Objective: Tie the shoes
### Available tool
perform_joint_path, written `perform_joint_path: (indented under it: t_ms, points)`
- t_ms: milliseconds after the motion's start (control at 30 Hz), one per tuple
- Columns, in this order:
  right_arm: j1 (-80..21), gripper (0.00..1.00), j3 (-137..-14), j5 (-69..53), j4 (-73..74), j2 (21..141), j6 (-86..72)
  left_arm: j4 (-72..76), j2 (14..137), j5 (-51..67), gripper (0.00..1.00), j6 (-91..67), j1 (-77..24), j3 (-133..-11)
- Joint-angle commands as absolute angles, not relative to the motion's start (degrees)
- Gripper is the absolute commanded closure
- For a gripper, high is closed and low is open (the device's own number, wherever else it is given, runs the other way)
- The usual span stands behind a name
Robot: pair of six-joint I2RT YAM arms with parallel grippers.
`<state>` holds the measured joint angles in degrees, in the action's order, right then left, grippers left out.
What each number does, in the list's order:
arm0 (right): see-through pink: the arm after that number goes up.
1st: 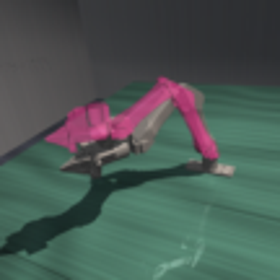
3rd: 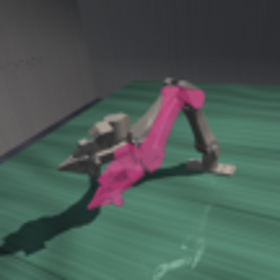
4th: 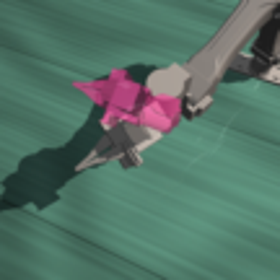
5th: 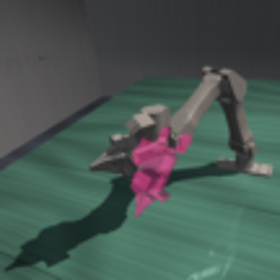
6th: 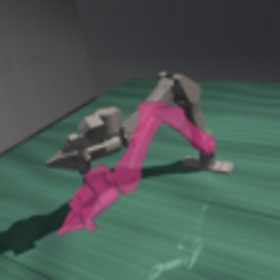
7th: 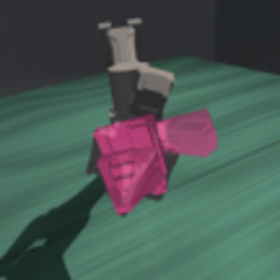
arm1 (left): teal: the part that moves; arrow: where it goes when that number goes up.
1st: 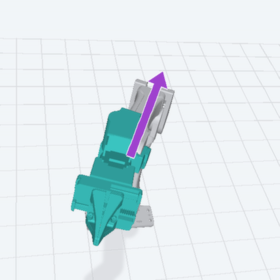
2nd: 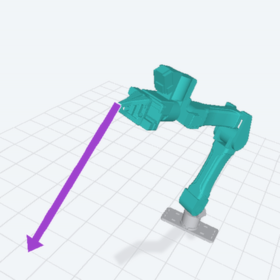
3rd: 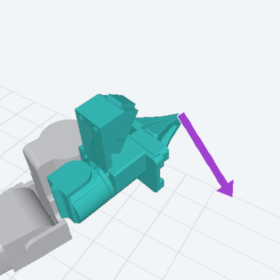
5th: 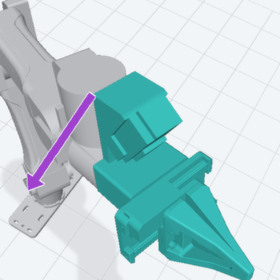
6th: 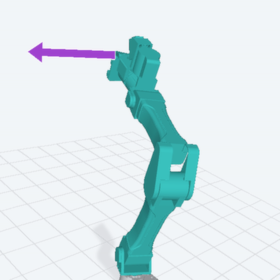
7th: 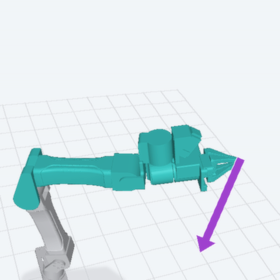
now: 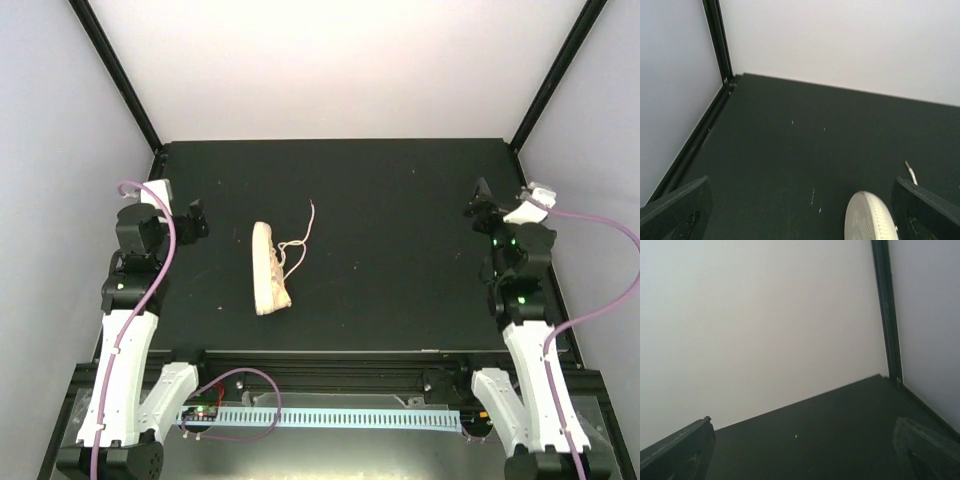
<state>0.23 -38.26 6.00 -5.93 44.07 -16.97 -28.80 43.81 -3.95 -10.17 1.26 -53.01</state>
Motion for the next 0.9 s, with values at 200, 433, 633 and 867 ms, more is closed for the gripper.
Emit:
perform_joint_path:
  t_ms: [200,433,633,867]
  points:
    - [0.2,0.0,-37.3,5.8,12.2,30.5,-28.1,-38.3,47.3,5.4,0.01,-10.9,1.2,-51.7]
    - [0.2,0.0,-43.7,-0.4,23.7,35.5,-23.6,-38.6,54.8,19.9,0.01,-15.1,0.9,-45.9]
    - [0.1,0.0,-39.8,-14.5,22.0,39.2,-27.0,-35.3,66.7,18.5,0.01,-16.8,-5.9,-46.8]
    - [-0.3,0.0,-34.7,-20.0,21.5,41.5,-26.9,-27.9,77.6,23.6,0.01,-21.7,-8.7,-50.4]
